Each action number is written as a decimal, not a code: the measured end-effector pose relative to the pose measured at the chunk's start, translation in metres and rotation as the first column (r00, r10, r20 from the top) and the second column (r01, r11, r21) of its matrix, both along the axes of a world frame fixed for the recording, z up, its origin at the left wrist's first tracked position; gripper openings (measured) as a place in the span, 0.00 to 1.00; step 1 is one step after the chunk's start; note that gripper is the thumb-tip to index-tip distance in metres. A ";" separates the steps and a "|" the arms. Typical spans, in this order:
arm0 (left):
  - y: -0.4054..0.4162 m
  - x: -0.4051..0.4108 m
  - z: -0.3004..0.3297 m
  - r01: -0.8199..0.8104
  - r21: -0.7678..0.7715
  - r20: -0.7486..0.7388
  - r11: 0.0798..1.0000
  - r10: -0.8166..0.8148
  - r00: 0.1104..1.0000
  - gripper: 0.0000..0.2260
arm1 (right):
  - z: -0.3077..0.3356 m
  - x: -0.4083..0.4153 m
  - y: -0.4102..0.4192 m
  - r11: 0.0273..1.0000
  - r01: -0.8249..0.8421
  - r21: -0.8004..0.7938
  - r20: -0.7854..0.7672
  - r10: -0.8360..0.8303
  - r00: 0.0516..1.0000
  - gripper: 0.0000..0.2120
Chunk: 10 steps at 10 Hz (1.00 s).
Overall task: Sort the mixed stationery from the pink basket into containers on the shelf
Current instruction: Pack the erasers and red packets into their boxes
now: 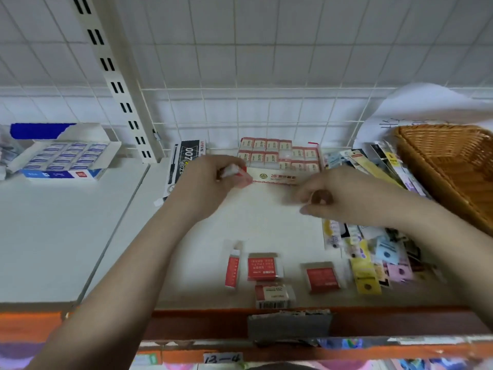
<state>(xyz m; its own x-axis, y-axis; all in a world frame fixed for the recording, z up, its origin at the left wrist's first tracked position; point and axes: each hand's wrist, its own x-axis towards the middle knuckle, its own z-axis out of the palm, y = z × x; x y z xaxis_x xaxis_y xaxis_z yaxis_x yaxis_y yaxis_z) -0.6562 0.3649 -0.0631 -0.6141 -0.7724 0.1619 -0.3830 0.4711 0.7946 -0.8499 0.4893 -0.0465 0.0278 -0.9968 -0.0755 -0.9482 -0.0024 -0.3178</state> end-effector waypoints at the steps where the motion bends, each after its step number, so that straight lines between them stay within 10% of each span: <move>1: -0.013 -0.028 0.009 0.029 -0.131 0.030 0.991 -0.025 0.999 0.08 | -0.007 0.001 0.032 0.977 -0.053 0.204 0.057 0.042 0.997 0.14; 3: -0.026 -0.089 0.004 0.083 -0.228 -0.054 0.970 -0.097 0.994 0.09 | -0.035 0.004 0.061 0.978 0.014 0.208 0.011 -0.017 1.000 0.18; 10: -0.016 -0.091 -0.004 0.399 -0.410 0.459 0.820 -0.193 0.867 0.13 | -0.025 0.019 0.085 0.807 0.507 -0.302 0.530 -0.300 0.793 0.18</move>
<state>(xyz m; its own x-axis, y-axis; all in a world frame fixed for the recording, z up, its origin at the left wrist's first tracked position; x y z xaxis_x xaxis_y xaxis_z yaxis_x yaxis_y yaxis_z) -0.7476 0.3487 -0.0674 -0.8893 -0.4275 0.1625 -0.3801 0.8885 0.2571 -0.8306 0.5744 -0.0715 -0.4580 -0.8512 0.2563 -0.6464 0.1209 -0.7534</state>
